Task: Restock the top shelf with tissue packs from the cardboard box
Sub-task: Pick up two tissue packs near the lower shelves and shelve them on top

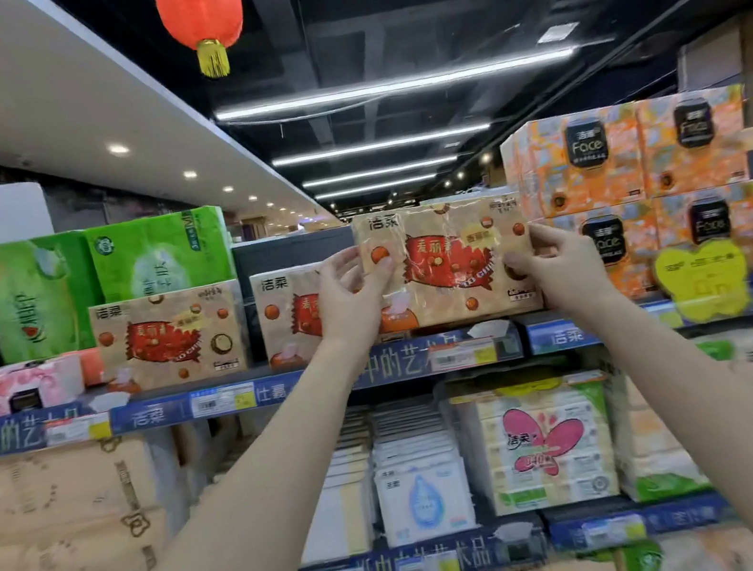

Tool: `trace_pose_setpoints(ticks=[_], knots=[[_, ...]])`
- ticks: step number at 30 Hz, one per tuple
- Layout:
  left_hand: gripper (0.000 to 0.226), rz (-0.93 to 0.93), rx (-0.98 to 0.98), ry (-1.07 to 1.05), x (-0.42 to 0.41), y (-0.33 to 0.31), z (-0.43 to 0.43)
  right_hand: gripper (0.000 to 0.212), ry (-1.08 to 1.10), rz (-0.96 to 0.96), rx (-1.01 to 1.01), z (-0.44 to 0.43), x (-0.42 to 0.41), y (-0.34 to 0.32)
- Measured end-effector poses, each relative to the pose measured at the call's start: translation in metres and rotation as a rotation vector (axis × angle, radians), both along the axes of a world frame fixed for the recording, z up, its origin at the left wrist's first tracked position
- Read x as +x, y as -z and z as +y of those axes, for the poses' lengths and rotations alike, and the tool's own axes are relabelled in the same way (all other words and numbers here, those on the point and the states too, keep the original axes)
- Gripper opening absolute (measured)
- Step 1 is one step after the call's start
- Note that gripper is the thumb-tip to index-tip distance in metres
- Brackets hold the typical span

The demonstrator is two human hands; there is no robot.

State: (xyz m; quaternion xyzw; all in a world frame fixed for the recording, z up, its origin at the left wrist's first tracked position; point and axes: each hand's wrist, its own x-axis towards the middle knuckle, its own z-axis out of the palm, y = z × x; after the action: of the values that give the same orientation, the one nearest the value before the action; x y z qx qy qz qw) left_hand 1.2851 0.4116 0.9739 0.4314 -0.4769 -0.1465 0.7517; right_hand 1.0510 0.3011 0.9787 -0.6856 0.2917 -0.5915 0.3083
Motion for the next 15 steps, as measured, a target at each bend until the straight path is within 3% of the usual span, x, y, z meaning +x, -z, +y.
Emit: trace_pose_setpoints(ticks=[6,9,12,15], knots=[[0.043,-0.465,0.183,-0.423,-0.021,-0.01,-0.029,0.055,0.138,-0.052,0.008,-0.026,-0.025,0.004],[0.03,-0.479,0.252,-0.32,-0.03,-0.008,-0.035,0.045,0.202,-0.034,-0.012,-0.031,-0.022,0.005],[0.014,-0.502,0.263,-0.328,-0.032,-0.003,-0.037,0.047,0.252,0.032,-0.001,-0.043,-0.016,0.011],[0.042,-0.477,0.26,-0.357,-0.03,0.005,-0.041,0.048,0.296,0.087,0.015,-0.047,-0.007,0.021]])
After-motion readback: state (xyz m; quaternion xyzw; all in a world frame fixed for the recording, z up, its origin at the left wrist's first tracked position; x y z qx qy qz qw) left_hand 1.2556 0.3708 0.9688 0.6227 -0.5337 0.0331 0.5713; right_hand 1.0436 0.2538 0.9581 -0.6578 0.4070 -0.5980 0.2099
